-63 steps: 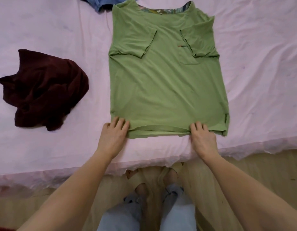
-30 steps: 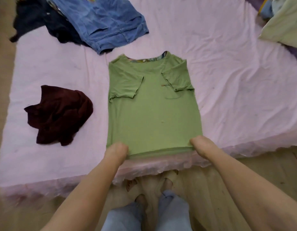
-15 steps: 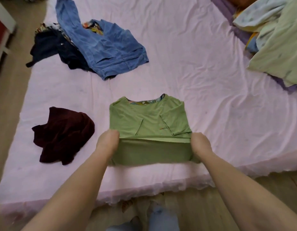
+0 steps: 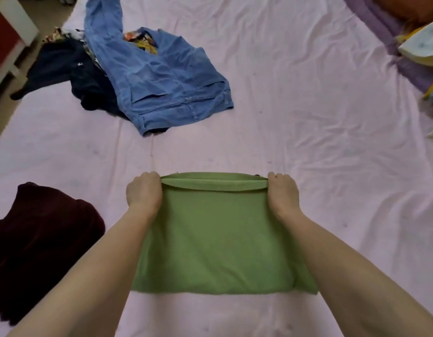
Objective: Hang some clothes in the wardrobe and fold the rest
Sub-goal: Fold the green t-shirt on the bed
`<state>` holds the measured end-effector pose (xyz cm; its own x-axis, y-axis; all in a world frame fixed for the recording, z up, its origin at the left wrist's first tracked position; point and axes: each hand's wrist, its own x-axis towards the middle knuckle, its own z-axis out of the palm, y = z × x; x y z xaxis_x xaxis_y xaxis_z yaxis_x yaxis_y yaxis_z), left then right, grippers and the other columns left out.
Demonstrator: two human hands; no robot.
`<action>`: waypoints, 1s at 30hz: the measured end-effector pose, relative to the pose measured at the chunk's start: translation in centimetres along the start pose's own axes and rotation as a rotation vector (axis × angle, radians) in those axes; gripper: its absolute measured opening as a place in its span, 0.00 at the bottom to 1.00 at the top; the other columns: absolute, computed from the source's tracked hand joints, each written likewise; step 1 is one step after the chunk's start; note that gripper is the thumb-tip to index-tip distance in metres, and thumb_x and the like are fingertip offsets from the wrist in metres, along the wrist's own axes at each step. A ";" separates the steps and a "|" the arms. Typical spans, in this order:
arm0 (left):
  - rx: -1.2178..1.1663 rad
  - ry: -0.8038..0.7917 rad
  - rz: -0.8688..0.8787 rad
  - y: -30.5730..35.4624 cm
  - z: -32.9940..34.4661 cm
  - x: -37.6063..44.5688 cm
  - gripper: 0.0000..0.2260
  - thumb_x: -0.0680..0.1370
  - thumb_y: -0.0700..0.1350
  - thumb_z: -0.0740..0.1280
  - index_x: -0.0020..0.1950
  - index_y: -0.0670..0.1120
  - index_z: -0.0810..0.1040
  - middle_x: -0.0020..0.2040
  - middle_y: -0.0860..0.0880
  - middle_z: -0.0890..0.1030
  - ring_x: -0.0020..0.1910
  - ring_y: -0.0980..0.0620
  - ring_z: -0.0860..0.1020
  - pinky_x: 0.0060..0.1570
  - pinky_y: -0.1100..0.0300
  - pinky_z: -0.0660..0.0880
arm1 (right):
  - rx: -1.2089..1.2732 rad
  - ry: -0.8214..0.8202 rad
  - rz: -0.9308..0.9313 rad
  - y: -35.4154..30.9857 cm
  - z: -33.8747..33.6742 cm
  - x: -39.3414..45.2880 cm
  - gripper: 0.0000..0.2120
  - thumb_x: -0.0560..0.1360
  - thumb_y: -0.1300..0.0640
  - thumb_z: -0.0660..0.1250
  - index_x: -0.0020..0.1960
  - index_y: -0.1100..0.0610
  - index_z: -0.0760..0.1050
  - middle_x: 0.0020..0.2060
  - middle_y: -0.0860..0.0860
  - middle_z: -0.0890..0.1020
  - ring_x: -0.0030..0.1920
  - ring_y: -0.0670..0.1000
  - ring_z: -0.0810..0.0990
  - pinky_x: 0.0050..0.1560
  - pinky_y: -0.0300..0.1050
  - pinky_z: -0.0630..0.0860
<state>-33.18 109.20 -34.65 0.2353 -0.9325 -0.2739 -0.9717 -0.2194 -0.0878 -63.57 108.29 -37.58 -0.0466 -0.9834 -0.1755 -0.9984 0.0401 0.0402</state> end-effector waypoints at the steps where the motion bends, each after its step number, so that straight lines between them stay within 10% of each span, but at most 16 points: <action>1: 0.011 -0.012 -0.033 0.2 0.4 0.9 0.13 0.76 0.34 0.55 0.58 0.40 0.72 0.59 0.41 0.75 0.57 0.40 0.74 0.43 0.53 0.68 | -0.003 0.016 -0.002 0.0 0.7 0.8 0.16 0.77 0.66 0.52 0.62 0.60 0.69 0.54 0.56 0.77 0.57 0.57 0.73 0.65 0.49 0.63; 5: 0.103 -0.025 0.025 0.4 3.0 3.6 0.21 0.78 0.39 0.54 0.72 0.42 0.60 0.71 0.42 0.64 0.75 0.39 0.55 0.64 0.46 0.64 | 0.027 -0.047 -0.046 -0.1 3.3 2.8 0.22 0.79 0.60 0.52 0.72 0.58 0.60 0.65 0.55 0.71 0.71 0.55 0.63 0.76 0.55 0.42; 9: 0.036 -0.099 0.233 0.8 5.5 5.3 0.22 0.79 0.46 0.55 0.73 0.43 0.60 0.70 0.43 0.68 0.73 0.43 0.61 0.74 0.44 0.51 | 0.070 -0.166 -0.027 -0.5 4.8 3.8 0.20 0.80 0.53 0.52 0.70 0.59 0.62 0.65 0.57 0.71 0.66 0.57 0.68 0.74 0.55 0.53; 14: -0.012 -0.130 0.267 0.5 5.7 6.0 0.15 0.79 0.55 0.60 0.58 0.44 0.69 0.57 0.44 0.78 0.58 0.42 0.75 0.63 0.48 0.65 | 0.142 -0.146 0.032 -1.1 4.3 4.8 0.14 0.80 0.55 0.53 0.61 0.62 0.67 0.57 0.60 0.75 0.57 0.61 0.72 0.56 0.52 0.66; 20: -0.228 -0.215 0.392 -0.5 3.6 4.9 0.09 0.79 0.54 0.61 0.43 0.51 0.68 0.44 0.51 0.76 0.50 0.46 0.76 0.45 0.54 0.71 | 0.186 -0.503 -0.062 0.4 1.9 3.1 0.07 0.72 0.58 0.59 0.50 0.52 0.65 0.55 0.55 0.77 0.56 0.58 0.75 0.54 0.48 0.70; 25: -0.315 -0.080 0.398 0.2 -2.9 3.4 0.08 0.78 0.52 0.63 0.41 0.51 0.72 0.44 0.52 0.79 0.48 0.46 0.77 0.43 0.55 0.65 | 0.067 -0.345 -0.130 1.4 -5.5 2.0 0.10 0.69 0.63 0.58 0.34 0.50 0.66 0.35 0.47 0.74 0.43 0.55 0.74 0.52 0.47 0.63; 30: -0.416 0.082 0.384 1.7 -11.8 3.1 0.10 0.77 0.52 0.65 0.36 0.53 0.72 0.39 0.53 0.79 0.46 0.47 0.77 0.53 0.51 0.69 | 0.109 -0.084 -0.040 3.1 -14.1 2.0 0.12 0.66 0.67 0.58 0.39 0.52 0.74 0.40 0.49 0.78 0.46 0.56 0.77 0.35 0.42 0.63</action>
<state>-34.36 102.58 -24.30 -0.1227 -0.9832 -0.1350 -0.9176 0.0606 0.3928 -66.33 103.98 -23.96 -0.0044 -0.9663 -0.2572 -0.9969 0.0244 -0.0747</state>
